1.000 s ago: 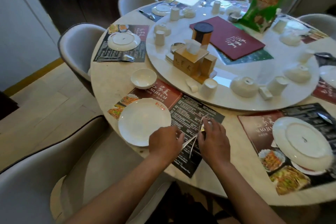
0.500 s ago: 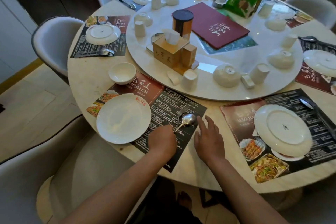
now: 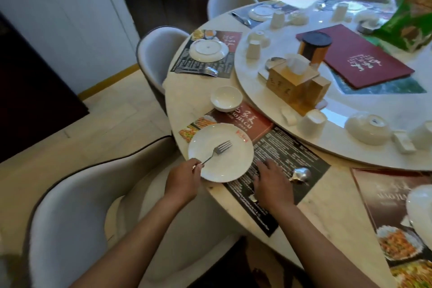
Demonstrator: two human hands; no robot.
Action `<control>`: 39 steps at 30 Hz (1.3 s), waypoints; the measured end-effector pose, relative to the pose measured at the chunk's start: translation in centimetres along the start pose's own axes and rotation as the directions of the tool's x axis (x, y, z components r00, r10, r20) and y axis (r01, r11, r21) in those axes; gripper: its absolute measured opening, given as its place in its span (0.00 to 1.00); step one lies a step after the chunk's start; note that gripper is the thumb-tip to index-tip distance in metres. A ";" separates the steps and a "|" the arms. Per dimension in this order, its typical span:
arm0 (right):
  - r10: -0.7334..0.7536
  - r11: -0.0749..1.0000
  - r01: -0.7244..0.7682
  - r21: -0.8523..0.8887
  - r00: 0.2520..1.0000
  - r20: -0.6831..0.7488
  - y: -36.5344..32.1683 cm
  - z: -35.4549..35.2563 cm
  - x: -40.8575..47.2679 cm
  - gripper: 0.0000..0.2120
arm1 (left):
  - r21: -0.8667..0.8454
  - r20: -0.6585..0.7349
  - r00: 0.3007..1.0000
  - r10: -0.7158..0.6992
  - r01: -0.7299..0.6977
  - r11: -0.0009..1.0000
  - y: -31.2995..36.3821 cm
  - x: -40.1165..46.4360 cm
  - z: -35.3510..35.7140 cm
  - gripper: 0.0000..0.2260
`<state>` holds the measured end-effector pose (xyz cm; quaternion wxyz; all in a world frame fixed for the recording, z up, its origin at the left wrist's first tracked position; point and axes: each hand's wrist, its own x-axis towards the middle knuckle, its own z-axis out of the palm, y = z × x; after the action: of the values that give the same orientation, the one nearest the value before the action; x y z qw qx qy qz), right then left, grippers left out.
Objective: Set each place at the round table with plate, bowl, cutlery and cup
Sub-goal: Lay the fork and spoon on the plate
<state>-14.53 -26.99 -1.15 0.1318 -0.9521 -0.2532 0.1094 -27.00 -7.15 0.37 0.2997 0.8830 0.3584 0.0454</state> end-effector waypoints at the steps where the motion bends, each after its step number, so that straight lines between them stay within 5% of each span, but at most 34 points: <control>1: 0.001 1.000 -0.001 -0.005 1.000 0.007 -0.4 0.3 0.1 0.22 | -0.030 0.000 1.000 -0.025 0.025 0.999 -0.7 0.2 -0.4 0.10; 8: 0.034 0.999 -0.033 -0.032 0.999 0.042 -1.2 0.9 0.1 0.27 | -0.134 0.022 0.999 -0.050 0.053 0.990 -3.3 2.3 -1.6 0.05; 19: 0.067 0.995 -0.062 -0.074 0.995 0.070 -1.5 1.1 1.0 0.26 | 0.118 0.039 0.999 -0.001 -0.003 0.993 -3.8 5.7 -2.6 0.03; 33: 0.077 0.994 -0.071 -0.077 0.994 0.073 -1.5 1.2 1.3 0.27 | 0.180 0.057 0.998 0.040 -0.050 0.982 -4.3 6.3 -3.1 0.02; 39: 0.057 0.997 -0.052 -0.059 0.995 0.081 -1.2 1.2 1.2 0.27 | 0.237 -0.042 0.996 0.076 -0.064 0.969 -3.9 5.3 -2.5 0.13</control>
<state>-14.39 -25.12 -2.07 0.0911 -0.9567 -0.2354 0.1451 -26.19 -0.19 -0.44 0.1818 0.9229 0.3376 0.0355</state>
